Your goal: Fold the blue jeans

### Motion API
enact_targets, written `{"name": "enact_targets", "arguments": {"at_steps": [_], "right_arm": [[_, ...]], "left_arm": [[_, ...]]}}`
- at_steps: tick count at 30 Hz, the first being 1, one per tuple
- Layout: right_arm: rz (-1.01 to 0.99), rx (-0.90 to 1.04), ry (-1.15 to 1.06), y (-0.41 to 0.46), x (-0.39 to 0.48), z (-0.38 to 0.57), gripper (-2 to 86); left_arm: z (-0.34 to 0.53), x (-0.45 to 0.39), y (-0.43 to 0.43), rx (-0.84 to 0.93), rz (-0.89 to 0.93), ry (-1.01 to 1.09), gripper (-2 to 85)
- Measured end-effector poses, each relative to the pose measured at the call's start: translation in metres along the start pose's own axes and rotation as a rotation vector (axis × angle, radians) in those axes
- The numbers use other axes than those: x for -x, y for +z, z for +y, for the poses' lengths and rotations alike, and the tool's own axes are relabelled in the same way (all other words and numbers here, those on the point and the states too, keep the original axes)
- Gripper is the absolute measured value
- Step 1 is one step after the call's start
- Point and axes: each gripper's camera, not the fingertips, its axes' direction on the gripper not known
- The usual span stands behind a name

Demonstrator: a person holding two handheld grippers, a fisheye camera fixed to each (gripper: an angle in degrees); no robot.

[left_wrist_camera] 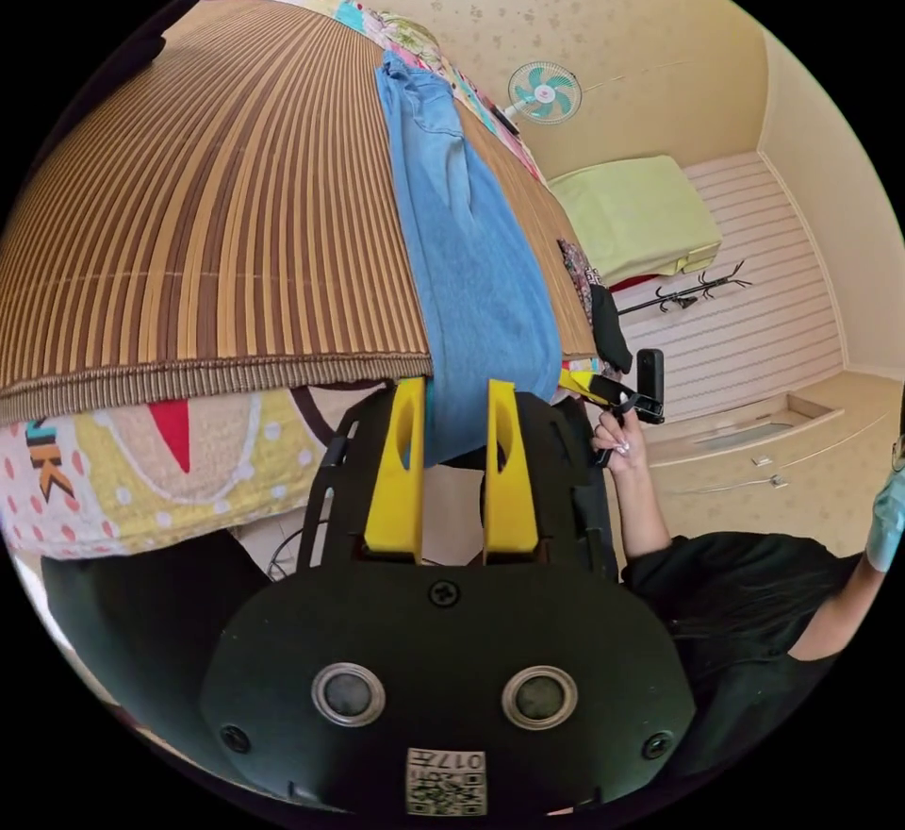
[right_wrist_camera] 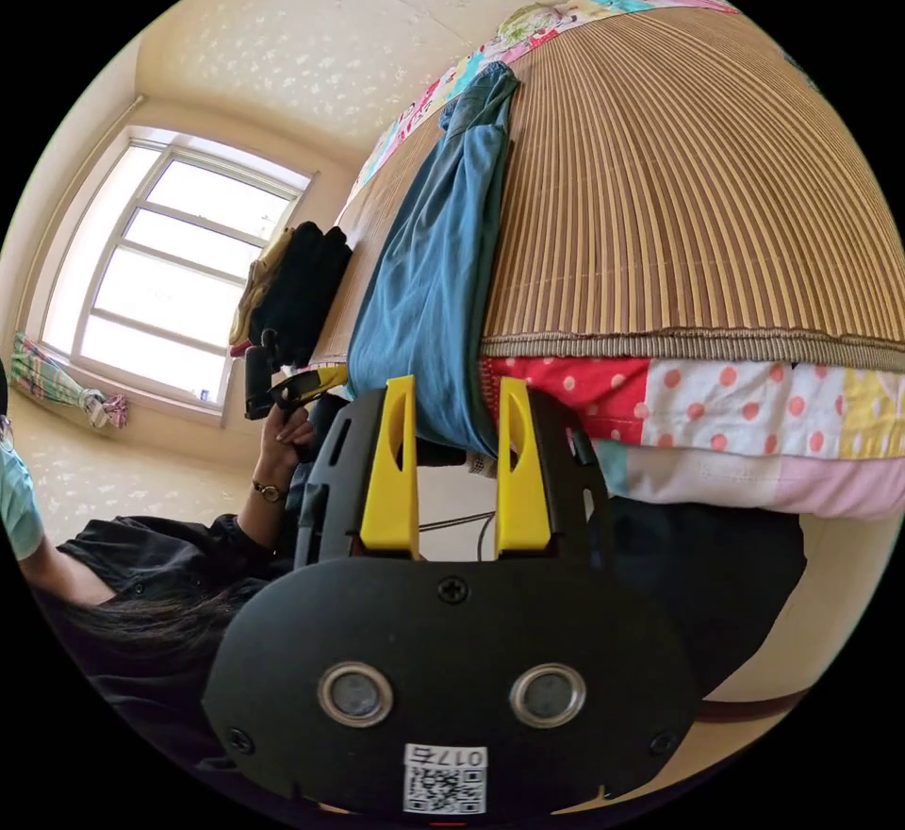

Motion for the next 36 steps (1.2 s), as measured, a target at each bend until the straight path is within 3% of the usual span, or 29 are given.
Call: {"name": "enact_targets", "arguments": {"at_steps": [4,7,11,14,19,23,28,30,33,36], "right_arm": [[0.021,0.002,-0.008,0.01,0.012,-0.002,11.5],[-0.077,0.0,-0.072,0.016,0.028,0.006,9.1],[-0.036,-0.022,0.007,0.032,0.043,0.014,5.1],[-0.196,-0.054,-0.02,0.001,0.059,0.031,3.7],[-0.517,-0.207,-0.332,-0.113,0.155,0.069,2.8],[-0.671,-0.291,-0.677,-0.209,0.283,0.093,2.6],[-0.658,-0.421,-0.898,-0.3,0.411,0.103,2.5],[-0.592,-0.48,-0.951,-0.323,0.448,0.097,2.4],[-0.415,-0.518,-0.884,-0.335,0.484,0.059,2.3],[-0.21,-0.452,-0.66,-0.318,0.481,-0.019,2.2]], "left_arm": [[0.021,0.004,0.013,-0.039,0.035,-0.008,7.7],[0.038,0.008,0.025,-0.064,0.132,-0.04,6.4],[0.049,0.002,0.037,-0.022,0.141,-0.036,2.4],[0.066,-0.008,0.018,-0.017,0.262,-0.022,0.4],[0.121,-0.107,-0.092,-0.23,0.576,0.321,-0.5],[0.15,-0.218,-0.173,-0.38,0.608,0.634,-0.6],[0.152,-0.342,-0.265,-0.574,0.66,0.831,-0.5],[0.136,-0.371,-0.28,-0.627,0.592,0.847,-0.5],[0.081,-0.391,-0.28,-0.636,0.405,0.795,-0.5],[-0.005,-0.368,-0.249,-0.523,0.374,0.602,-0.5]]}}
